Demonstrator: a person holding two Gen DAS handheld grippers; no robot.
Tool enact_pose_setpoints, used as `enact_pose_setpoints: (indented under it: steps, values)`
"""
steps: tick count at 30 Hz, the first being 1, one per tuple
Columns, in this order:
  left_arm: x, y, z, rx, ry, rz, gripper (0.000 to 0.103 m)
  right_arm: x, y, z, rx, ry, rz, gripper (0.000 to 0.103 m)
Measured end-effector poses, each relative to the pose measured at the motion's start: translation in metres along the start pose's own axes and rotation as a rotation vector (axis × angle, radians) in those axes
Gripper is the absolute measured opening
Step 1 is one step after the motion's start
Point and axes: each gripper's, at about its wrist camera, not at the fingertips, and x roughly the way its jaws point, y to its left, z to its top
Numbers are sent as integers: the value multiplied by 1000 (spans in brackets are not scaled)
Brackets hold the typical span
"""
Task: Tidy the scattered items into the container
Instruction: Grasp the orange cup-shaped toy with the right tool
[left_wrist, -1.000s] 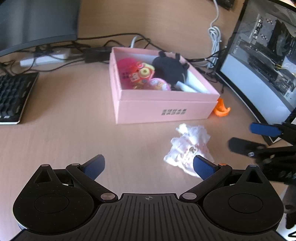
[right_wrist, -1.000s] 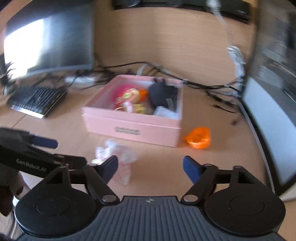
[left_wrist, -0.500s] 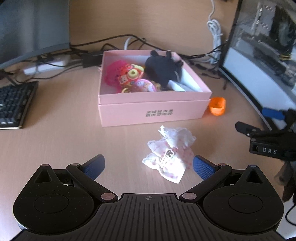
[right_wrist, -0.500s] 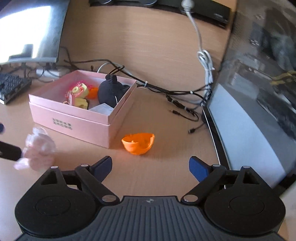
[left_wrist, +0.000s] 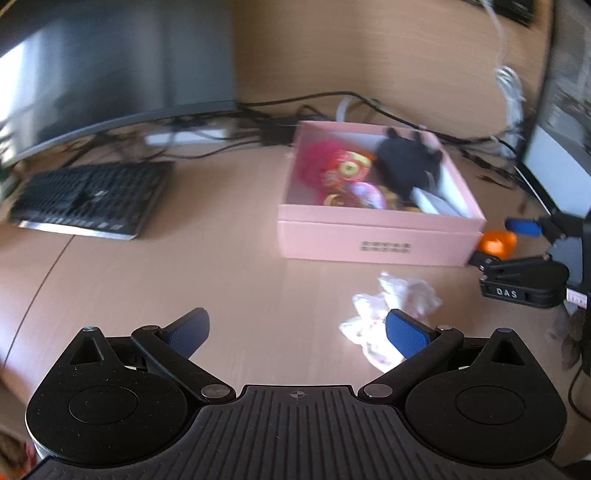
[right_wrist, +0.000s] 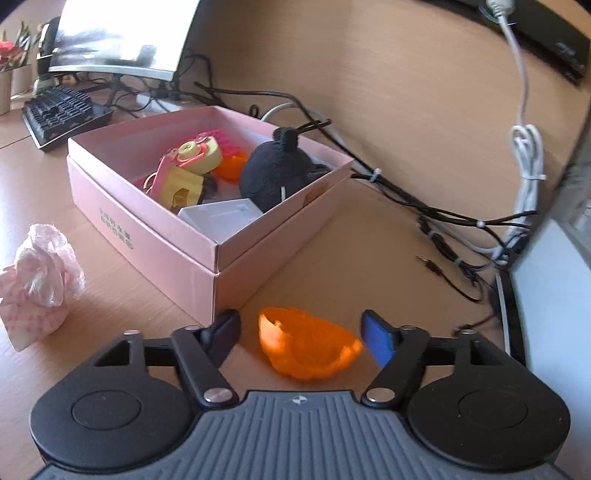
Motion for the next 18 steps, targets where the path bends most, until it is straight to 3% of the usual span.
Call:
enact_pose_setpoints:
  steps: [4,7,18]
  values:
    - [-1,1,-2,-25,8,22,103,4,-2,2,-6,-2,23,45]
    - [0,-4,-1,-10,8,5,103,1,-3,-2,11,1,27,38]
    - [5,-25,-6,91,19,-109,103,-53,11,-36,121,41,26,35]
